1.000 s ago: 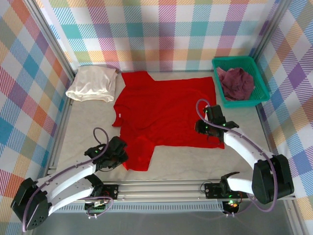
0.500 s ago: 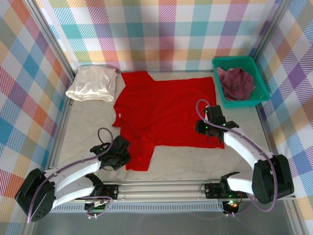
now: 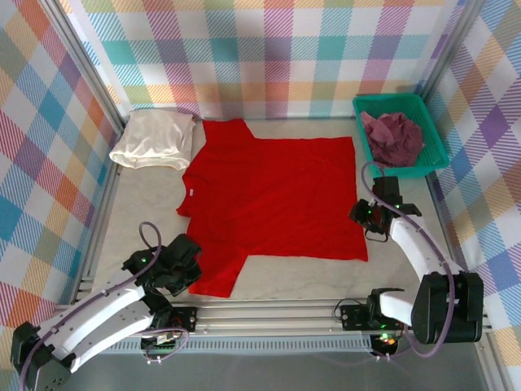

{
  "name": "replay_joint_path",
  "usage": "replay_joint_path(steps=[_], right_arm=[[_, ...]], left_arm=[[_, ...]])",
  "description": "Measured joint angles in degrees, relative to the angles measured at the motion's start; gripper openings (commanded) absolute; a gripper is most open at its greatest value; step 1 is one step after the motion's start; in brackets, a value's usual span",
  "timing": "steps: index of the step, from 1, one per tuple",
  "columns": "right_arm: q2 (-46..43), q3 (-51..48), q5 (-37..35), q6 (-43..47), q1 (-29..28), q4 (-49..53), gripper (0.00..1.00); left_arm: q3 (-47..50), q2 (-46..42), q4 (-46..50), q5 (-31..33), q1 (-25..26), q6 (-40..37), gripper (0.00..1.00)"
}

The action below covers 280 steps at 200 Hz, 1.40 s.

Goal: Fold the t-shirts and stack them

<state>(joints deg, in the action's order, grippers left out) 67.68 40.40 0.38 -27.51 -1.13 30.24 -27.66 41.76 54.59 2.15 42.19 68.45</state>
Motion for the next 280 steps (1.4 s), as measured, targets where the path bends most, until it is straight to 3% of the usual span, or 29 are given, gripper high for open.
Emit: replay_joint_path(steps=[35,61,72,109,212,249,280], right_arm=[[1.57,-2.29,3.39,-0.83,5.62,2.78,0.42],[1.6,-3.06,4.52,-1.68,5.7,4.66,0.44],[1.42,-3.61,4.85,-2.36,6.08,5.46,0.52],[-1.18,-6.49,5.33,-4.57,9.09,7.67,0.53],[-8.13,-13.22,9.38,-13.35,8.85,10.78,0.59],[-8.0,-15.3,9.38,-15.93,7.78,8.83,0.51],[-8.07,-15.61,7.67,-16.63,7.78,9.07,0.3]], left_arm=[[0.02,7.56,-2.62,0.39,1.36,1.55,0.0],[0.5,6.16,-6.47,1.86,1.36,3.41,0.0],[0.7,5.31,-7.54,2.69,1.33,4.02,0.0],[0.07,4.79,-9.05,5.7,0.92,3.54,0.0],[-1.49,3.93,-11.67,7.61,-2.51,-0.66,0.0],[-1.49,5.44,-13.22,7.56,-2.99,-2.08,0.0],[-1.57,5.68,-14.23,7.85,-3.04,-2.73,0.0]])
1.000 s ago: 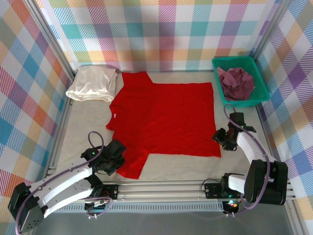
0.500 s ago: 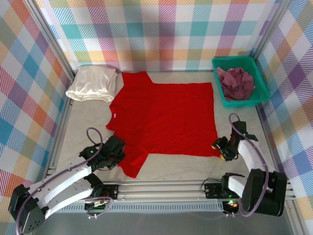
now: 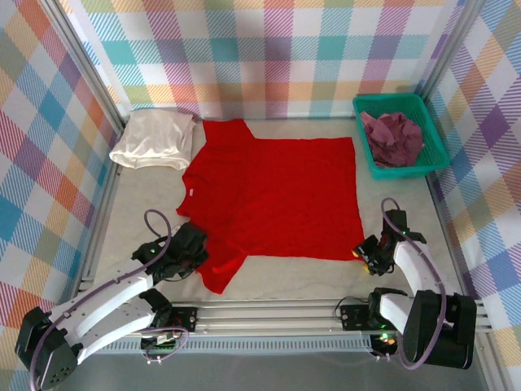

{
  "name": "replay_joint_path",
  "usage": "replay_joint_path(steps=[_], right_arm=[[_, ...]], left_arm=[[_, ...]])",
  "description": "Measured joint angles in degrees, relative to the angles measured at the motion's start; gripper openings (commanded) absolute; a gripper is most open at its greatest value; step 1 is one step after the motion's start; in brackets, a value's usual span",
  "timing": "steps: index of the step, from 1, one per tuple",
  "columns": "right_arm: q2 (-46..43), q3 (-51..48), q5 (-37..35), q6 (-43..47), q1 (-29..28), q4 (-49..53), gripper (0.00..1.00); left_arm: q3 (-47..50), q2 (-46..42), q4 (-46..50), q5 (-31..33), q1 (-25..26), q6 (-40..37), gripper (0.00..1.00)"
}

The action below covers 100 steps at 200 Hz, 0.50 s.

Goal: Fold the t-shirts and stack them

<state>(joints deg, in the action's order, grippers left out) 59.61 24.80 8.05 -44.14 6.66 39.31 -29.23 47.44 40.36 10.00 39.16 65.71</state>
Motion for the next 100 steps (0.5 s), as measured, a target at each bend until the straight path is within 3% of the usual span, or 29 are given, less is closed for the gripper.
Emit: replay_joint_path(steps=[22,44,62,100], right_arm=[[0.02,-0.07,-1.73,0.26,0.02,1.14,0.13],[0.0,0.0,-2.6,0.96,0.02,1.84,0.11],[-0.15,0.07,-2.6,1.55,0.0,1.88,0.26],[-0.33,0.85,-1.66,2.99,-0.37,-4.68,0.31]], left_arm=[[-0.24,-1.14,0.13,0.85,-0.39,-0.61,0.0],[-0.26,-3.23,0.15,2.19,-1.22,-0.9,0.0],[-0.61,-3.76,0.44,3.43,-1.86,-1.6,0.0],[-3.1,-1.6,1.27,4.72,-2.19,-4.35,0.0]])
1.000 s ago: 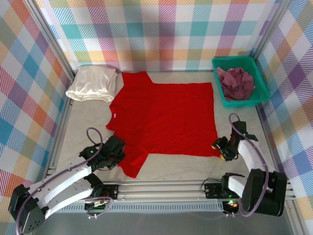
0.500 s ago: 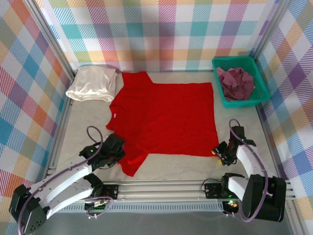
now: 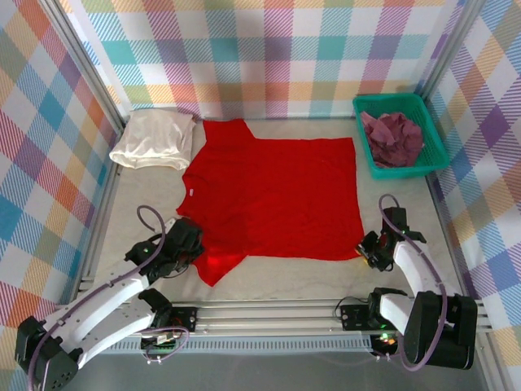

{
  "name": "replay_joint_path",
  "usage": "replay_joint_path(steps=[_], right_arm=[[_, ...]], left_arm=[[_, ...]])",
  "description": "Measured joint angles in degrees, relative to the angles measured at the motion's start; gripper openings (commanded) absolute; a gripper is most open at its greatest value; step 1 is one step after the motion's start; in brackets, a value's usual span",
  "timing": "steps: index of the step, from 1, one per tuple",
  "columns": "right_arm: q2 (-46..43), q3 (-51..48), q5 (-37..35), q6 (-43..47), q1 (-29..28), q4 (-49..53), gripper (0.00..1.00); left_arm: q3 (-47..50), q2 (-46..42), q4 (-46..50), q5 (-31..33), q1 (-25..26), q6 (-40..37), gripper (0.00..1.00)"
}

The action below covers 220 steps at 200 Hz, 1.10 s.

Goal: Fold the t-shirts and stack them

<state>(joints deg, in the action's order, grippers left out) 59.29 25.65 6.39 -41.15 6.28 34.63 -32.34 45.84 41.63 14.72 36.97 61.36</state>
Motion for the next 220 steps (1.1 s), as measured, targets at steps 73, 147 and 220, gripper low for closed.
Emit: replay_joint_path(steps=[73,147,220], right_arm=[[3.5,0.02,0.07,0.61,0.0,-6.56,0.14],[-4.46,0.13,-0.33,1.53,0.0,-3.85,0.0],[-12.17,2.36,-0.26,1.31,0.0,4.11,0.0]], left_arm=[[-0.55,-0.13,0.28,0.98,-0.07,-1.46,0.0],[-0.66,-5.97,3.28,4.55,-0.76,-2.29,0.0],[-4.37,-10.19,10.19,6.47,-0.76,-2.86,0.0]])
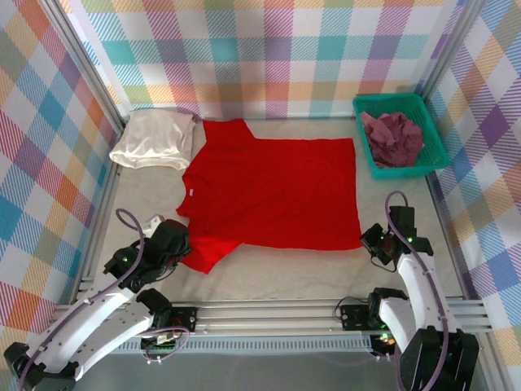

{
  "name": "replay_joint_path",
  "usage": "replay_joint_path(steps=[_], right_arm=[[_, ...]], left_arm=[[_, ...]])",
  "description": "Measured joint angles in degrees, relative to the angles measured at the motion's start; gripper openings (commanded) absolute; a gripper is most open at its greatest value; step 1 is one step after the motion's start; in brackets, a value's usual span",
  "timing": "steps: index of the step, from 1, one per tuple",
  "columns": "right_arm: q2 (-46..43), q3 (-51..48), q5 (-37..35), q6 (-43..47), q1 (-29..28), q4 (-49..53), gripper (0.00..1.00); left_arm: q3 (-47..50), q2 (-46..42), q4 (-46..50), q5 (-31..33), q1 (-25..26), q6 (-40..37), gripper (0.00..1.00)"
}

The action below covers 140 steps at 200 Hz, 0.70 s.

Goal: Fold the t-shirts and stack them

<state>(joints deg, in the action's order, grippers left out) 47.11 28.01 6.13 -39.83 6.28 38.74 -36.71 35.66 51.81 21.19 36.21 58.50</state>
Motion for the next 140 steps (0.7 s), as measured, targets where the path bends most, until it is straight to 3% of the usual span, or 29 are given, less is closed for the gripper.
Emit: replay_joint_path(steps=[48,90,140], right_arm=[[-3.21,2.47,1.07,0.24,0.0,4.04,0.0],[-0.2,8.87,1.42,3.15,-0.85,4.85,0.0],[10.62,17.11,0.26,6.29,-3.34,2.19,0.0]], left_arm=[[-4.02,0.98,3.61,-1.42,0.0,-3.8,0.0],[-16.37,15.58,2.38,-4.98,-0.9,-11.91,0.0],[-29.03,32.83,-1.51,-14.01,-9.7,-24.41,0.0]])
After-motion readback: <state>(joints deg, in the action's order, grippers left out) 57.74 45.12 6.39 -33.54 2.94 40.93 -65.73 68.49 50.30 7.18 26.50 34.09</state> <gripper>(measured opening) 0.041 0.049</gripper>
